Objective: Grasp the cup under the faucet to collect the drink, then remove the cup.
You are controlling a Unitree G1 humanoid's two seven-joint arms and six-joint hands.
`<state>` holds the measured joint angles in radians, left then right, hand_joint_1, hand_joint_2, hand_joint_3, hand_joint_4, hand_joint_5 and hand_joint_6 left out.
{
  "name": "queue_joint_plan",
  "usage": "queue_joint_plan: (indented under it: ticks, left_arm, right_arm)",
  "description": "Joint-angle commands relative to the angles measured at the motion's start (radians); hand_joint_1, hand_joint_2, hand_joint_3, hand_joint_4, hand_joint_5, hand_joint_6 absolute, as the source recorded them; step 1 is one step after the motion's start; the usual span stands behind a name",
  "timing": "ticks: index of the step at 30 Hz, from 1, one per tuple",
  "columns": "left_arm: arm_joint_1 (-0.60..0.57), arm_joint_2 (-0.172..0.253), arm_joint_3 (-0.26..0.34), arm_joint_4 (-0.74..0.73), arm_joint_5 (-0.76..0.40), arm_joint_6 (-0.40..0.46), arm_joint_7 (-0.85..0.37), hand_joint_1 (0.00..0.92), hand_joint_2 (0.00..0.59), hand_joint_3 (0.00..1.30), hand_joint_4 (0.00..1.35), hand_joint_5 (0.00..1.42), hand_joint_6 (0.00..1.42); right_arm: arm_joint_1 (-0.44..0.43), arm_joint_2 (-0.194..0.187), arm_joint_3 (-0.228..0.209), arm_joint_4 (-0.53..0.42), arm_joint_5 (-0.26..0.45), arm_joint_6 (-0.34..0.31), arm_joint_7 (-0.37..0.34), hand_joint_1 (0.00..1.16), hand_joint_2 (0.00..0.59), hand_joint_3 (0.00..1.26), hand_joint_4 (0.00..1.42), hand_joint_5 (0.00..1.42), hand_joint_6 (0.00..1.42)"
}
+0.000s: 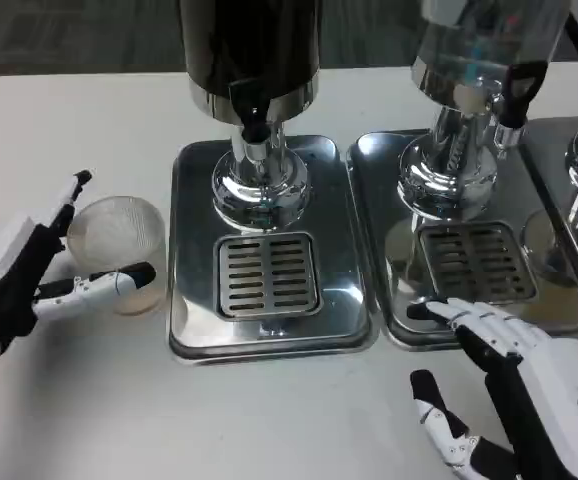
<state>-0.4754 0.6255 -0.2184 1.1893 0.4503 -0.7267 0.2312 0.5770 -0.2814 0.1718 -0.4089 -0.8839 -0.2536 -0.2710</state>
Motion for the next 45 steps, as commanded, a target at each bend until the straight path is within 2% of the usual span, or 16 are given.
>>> queue_joint_plan:
  ticks: [1, 5, 12, 18, 21, 24, 30, 35, 45]
  left_arm:
    - [-0.021, -0.008, -0.027, 0.009, 0.037, 0.003, 0.015, 0.224, 0.027, 0.00, 0.00, 0.25, 0.34]
    - [-0.026, -0.010, -0.031, 0.014, 0.043, 0.002, 0.030, 0.260, 0.037, 0.00, 0.00, 0.26, 0.35]
    - [-0.022, -0.021, -0.040, 0.020, 0.048, -0.007, 0.075, 0.295, 0.079, 0.00, 0.07, 0.36, 0.48]
    - [-0.014, -0.030, -0.033, 0.028, 0.043, -0.018, 0.126, 0.271, 0.111, 0.18, 0.23, 0.59, 0.83]
    - [-0.009, -0.033, -0.030, 0.031, 0.041, -0.020, 0.152, 0.259, 0.144, 0.34, 0.39, 0.78, 1.03]
    - [-0.001, -0.035, -0.030, 0.034, 0.041, -0.026, 0.170, 0.251, 0.162, 0.42, 0.47, 0.86, 1.16]
    - [0.019, -0.034, -0.018, 0.031, 0.030, -0.049, 0.208, 0.245, 0.164, 0.49, 0.55, 0.93, 1.23]
    - [0.049, -0.020, 0.015, 0.011, 0.008, -0.098, 0.243, 0.244, 0.165, 0.49, 0.56, 0.95, 1.25]
    - [0.100, 0.003, 0.083, -0.062, -0.015, -0.205, 0.228, 0.250, 0.170, 0.49, 0.57, 0.95, 1.26]
  right_arm:
    - [0.004, 0.008, 0.003, -0.012, 0.013, 0.008, 0.005, 0.45, 0.452, 0.32, 0.25, 0.23, 0.30]
    - [0.002, 0.011, 0.001, -0.009, 0.020, 0.012, 0.009, 0.45, 0.452, 0.32, 0.25, 0.23, 0.30]
    - [0.002, 0.011, -0.002, -0.011, 0.026, 0.015, 0.014, 0.45, 0.452, 0.32, 0.25, 0.23, 0.30]
    - [0.006, 0.010, -0.005, -0.012, 0.032, 0.018, 0.015, 0.45, 0.452, 0.32, 0.25, 0.23, 0.31]
    - [0.007, 0.009, -0.004, -0.013, 0.033, 0.019, 0.017, 0.45, 0.452, 0.32, 0.25, 0.24, 0.31]
    - [0.008, 0.006, -0.006, -0.013, 0.037, 0.017, 0.019, 0.45, 0.452, 0.32, 0.26, 0.24, 0.31]
    - [0.006, 0.002, -0.009, -0.016, 0.042, 0.015, 0.026, 0.45, 0.452, 0.32, 0.26, 0.24, 0.31]
    - [0.010, 0.003, -0.008, -0.021, 0.044, 0.015, 0.029, 0.45, 0.452, 0.32, 0.26, 0.24, 0.29]
    - [0.009, 0.007, -0.004, -0.019, 0.054, 0.015, 0.030, 0.44, 0.448, 0.32, 0.26, 0.24, 0.29]
